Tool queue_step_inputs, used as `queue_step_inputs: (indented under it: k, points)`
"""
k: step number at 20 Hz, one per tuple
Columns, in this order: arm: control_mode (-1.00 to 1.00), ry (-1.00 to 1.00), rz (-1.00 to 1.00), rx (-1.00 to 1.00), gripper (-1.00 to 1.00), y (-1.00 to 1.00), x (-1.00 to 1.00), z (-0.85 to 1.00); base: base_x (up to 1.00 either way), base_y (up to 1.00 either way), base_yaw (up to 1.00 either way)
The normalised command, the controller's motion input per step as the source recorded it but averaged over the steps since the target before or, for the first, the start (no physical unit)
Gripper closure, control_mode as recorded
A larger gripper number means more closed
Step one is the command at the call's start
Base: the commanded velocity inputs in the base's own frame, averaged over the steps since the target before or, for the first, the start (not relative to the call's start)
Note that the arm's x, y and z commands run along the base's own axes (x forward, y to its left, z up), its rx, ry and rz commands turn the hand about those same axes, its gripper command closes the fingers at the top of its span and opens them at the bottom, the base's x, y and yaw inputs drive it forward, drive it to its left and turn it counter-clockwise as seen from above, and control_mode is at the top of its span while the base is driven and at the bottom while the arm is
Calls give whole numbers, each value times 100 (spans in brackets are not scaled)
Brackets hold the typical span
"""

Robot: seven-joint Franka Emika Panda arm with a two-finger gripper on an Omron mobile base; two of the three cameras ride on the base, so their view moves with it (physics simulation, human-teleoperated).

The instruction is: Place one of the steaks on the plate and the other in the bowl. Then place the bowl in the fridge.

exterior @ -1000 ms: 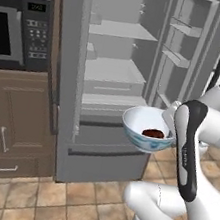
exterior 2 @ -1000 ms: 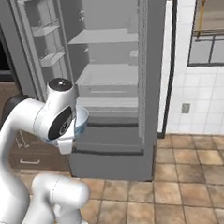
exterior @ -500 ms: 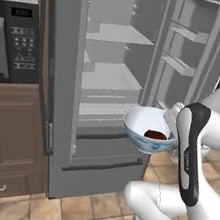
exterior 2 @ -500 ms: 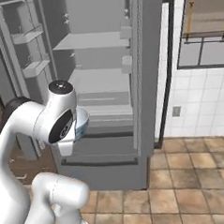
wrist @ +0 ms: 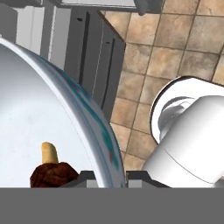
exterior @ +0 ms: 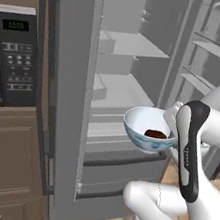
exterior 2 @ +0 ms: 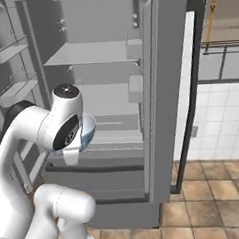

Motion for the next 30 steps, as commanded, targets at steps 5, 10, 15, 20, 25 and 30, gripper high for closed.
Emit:
queue_step_inputs:
  k: [5, 10, 15, 20, 25, 30]
  points:
    - [100, 0, 0, 0, 100, 0, 0, 0, 45, 6, 0]
    - [100, 0, 0, 0, 100, 0, 0, 0, 44, 7, 0]
    - [100, 0, 0, 0, 100, 0, 0, 0, 40, 0, 0]
    - [100, 0, 0, 0, 100, 0, 0, 0, 42, 0, 0]
    - [100, 0, 0, 0, 100, 0, 0, 0, 54, 0, 0]
    - [100, 0, 0, 0, 100, 0, 0, 0, 17, -3, 0]
